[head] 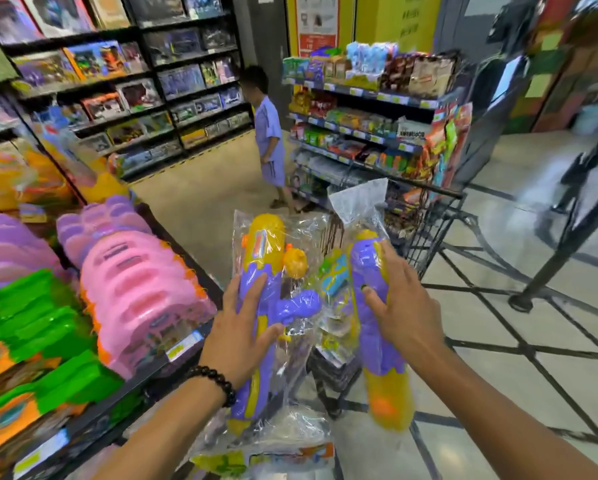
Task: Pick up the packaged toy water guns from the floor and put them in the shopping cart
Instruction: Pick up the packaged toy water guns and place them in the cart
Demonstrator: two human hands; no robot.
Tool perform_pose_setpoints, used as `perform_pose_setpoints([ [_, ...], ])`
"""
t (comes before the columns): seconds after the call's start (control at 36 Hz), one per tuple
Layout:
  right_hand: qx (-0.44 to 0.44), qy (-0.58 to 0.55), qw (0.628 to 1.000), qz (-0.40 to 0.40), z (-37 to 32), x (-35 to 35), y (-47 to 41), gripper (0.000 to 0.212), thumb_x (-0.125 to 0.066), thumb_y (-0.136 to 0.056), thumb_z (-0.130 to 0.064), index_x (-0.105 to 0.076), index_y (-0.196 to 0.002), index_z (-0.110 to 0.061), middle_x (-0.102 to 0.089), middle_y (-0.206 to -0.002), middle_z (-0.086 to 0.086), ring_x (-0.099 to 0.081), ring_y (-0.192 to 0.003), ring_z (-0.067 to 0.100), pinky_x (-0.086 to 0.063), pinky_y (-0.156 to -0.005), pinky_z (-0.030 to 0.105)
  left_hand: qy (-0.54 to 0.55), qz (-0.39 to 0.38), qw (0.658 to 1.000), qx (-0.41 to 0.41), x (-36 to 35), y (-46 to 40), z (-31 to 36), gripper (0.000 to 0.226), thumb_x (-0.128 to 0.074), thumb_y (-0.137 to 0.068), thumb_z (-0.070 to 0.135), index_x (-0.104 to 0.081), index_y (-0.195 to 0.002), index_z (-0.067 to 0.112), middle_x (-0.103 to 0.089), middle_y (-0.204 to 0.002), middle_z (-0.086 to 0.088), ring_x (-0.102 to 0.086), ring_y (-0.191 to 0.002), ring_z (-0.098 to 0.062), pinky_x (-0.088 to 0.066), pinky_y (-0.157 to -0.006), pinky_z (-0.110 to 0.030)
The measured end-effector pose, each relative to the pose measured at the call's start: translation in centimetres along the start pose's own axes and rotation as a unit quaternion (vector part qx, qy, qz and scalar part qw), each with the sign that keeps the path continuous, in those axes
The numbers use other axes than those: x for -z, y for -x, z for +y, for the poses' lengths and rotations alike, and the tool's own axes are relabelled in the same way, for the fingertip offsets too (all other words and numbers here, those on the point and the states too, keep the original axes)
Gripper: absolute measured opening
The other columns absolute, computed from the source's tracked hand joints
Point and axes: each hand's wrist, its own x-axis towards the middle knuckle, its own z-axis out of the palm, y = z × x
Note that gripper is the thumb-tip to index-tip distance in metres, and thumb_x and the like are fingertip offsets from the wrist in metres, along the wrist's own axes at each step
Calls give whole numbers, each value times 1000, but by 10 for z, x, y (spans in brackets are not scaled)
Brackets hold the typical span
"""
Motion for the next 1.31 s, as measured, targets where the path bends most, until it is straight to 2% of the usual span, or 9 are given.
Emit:
perform_pose_setpoints([
  [0.17, -52, 8, 998, 19, 27, -13, -75, 85, -60, -94, -47, 0, -154, -58, -35, -154, -10, -60, -119, 29, -52, -86, 54, 30, -33, 999, -28, -39, -99, -10, 89, -67, -88, 57, -9, -155, 54, 2, -168, 3, -43, -141, -34, -43, -109, -51],
  [0.28, -86, 5, 995, 47, 43, -15, -126, 86, -62, -94, -47, 0, -152, -63, -36, -155, -10, -61, -121, 29, -54, -85, 55, 40, -60, 996, -44, -62, -170, -18, 89, -66, -89, 57, -8, -155, 55, 10, -168, 9, -48, -137, -30, -49, -101, -42],
  [0.42, -131, 4, 988, 78, 66, -14, -175, 83, -63, -93, -42, -9, -155, -54, -41, -152, -5, -57, -125, 26, -52, -88, 54, 43, -88, 993, -63, -77, -248, -19, 87, -65, -91, 56, -3, -153, 59, 13, -168, 10, -27, -150, -29, -39, -113, -44],
  [0.53, -153, 4, 985, 81, 87, -24, -205, 84, -63, -93, -45, -7, -155, -56, -36, -158, -8, -55, -128, 26, -52, -89, 55, 24, -100, 992, -79, -96, -296, -17, 88, -65, -91, 55, -1, -152, 61, 18, -165, 17, -35, -146, -29, -46, -107, -46],
  [0.64, -171, -21, 982, 73, 107, -48, -231, 85, -63, -93, -44, -5, -154, -56, -36, -158, -10, -57, -123, 27, -53, -89, 53, 7, -115, 990, -76, -130, -327, -20, 90, -65, -89, 58, 0, -150, 64, 20, -165, 18, -38, -143, -34, -49, -102, -51],
  [0.81, -187, -67, 979, 39, 136, -87, -276, 82, -63, -94, -41, -11, -157, -49, -40, -153, -6, -56, -121, 23, -49, -80, 42, -5, -158, 986, -50, -172, -358, -18, 90, -64, -90, 58, 4, -149, 66, 18, -166, 15, -21, -153, -28, -38, -116, -46],
  [0.89, -191, -85, 978, 18, 151, -108, -298, 84, -62, -93, -42, -9, -157, -51, -38, -157, -7, -49, -134, 22, -52, -91, 50, -23, -174, 984, -31, -188, -374, -21, 89, -62, -90, 61, 5, -149, 66, 19, -165, 18, -26, -151, -28, -43, -111, -46],
  [1.0, -208, -110, 972, -7, 169, -137, -323, 86, -62, -93, -43, -5, -156, -55, -40, -155, -7, -51, -133, 23, -50, -98, 56, -39, -182, 982, -25, -208, -392, -24, 88, -60, -89, 64, 6, -148, 67, 18, -165, 16, -27, -151, -28, -43, -111, -45],
  [1.31, -268, -104, 958, -19, 201, -208, -365, 82, -58, -97, -43, -3, -157, -53, -35, -156, -9, -63, -114, 27, -54, -80, 44, -86, -241, 966, -30, -276, -446, -34, 92, -60, -91, 61, 15, -143, 70, 29, -162, 21, -46, -137, -34, -50, -99, -49],
])
